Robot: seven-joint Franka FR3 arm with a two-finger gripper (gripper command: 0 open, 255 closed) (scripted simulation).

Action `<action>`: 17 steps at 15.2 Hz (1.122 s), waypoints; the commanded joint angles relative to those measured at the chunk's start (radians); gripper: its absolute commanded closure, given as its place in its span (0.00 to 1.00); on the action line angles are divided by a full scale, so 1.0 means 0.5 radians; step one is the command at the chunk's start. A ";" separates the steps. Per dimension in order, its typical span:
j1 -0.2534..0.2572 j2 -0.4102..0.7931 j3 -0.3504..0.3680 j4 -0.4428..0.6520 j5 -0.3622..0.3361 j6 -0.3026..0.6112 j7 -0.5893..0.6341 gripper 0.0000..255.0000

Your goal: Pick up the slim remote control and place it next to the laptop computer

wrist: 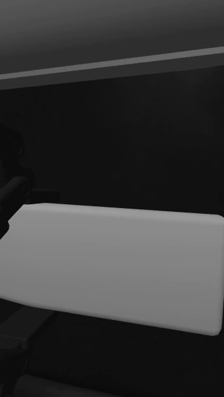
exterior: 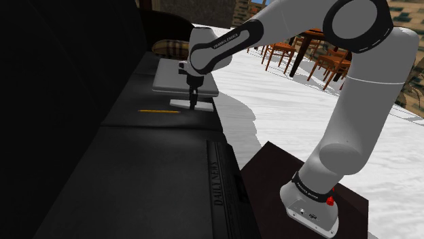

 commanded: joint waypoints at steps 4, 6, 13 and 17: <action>0.000 0.000 0.000 -0.001 0.000 0.001 0.000 0.00; 0.000 0.000 0.000 0.000 0.000 0.001 0.000 0.00; -0.009 -0.134 0.005 0.094 0.025 -0.225 -0.017 0.00; -0.009 -0.134 0.004 0.094 0.025 -0.225 -0.017 0.00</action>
